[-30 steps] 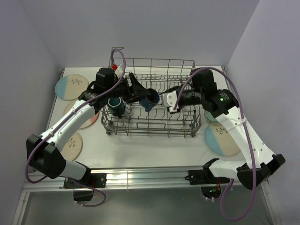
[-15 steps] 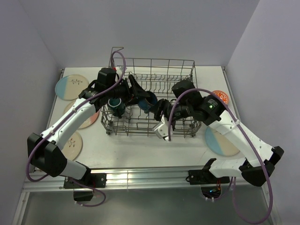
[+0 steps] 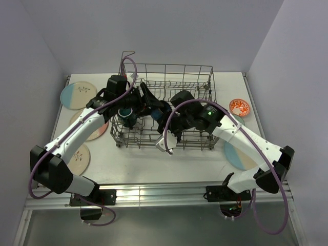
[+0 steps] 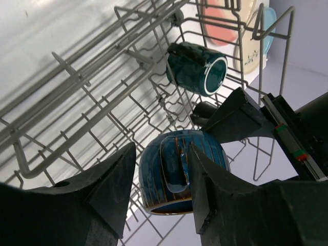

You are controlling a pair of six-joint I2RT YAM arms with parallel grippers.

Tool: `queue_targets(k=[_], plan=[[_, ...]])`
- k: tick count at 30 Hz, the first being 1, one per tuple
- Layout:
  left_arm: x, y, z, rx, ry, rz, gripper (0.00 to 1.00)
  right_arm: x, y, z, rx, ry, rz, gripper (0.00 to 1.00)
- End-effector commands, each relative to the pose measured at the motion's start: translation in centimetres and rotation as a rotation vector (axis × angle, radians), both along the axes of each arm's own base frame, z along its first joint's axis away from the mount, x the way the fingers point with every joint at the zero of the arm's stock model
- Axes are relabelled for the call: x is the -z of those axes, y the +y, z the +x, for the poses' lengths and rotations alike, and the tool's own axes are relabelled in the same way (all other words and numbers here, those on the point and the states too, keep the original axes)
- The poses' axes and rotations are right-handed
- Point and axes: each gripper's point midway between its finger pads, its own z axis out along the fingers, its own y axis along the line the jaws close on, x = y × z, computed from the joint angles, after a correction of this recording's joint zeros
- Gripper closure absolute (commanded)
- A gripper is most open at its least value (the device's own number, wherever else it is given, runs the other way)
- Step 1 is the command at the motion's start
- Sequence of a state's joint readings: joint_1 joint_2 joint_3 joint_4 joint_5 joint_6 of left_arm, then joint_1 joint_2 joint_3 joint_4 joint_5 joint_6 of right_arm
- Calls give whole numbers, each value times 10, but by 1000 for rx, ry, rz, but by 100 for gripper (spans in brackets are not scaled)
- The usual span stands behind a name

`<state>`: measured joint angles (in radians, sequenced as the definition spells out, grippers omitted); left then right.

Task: Load the mixed dishes into the dish rack
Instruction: Pass the cup from the left arm to the right

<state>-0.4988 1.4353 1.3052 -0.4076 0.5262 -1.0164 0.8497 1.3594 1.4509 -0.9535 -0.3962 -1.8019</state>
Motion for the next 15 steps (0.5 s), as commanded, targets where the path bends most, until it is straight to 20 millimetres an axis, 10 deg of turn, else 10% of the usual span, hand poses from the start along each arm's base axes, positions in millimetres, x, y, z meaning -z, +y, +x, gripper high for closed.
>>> queue_targets(k=[1, 15], plan=[[-43, -2, -5, 22, -101, -98, 91, -16, 6, 11, -2, -93, 11, 49], [-45, -4, -8, 36, -86, -114, 91, -13, 9, 25, -21, -203, -19, 76]])
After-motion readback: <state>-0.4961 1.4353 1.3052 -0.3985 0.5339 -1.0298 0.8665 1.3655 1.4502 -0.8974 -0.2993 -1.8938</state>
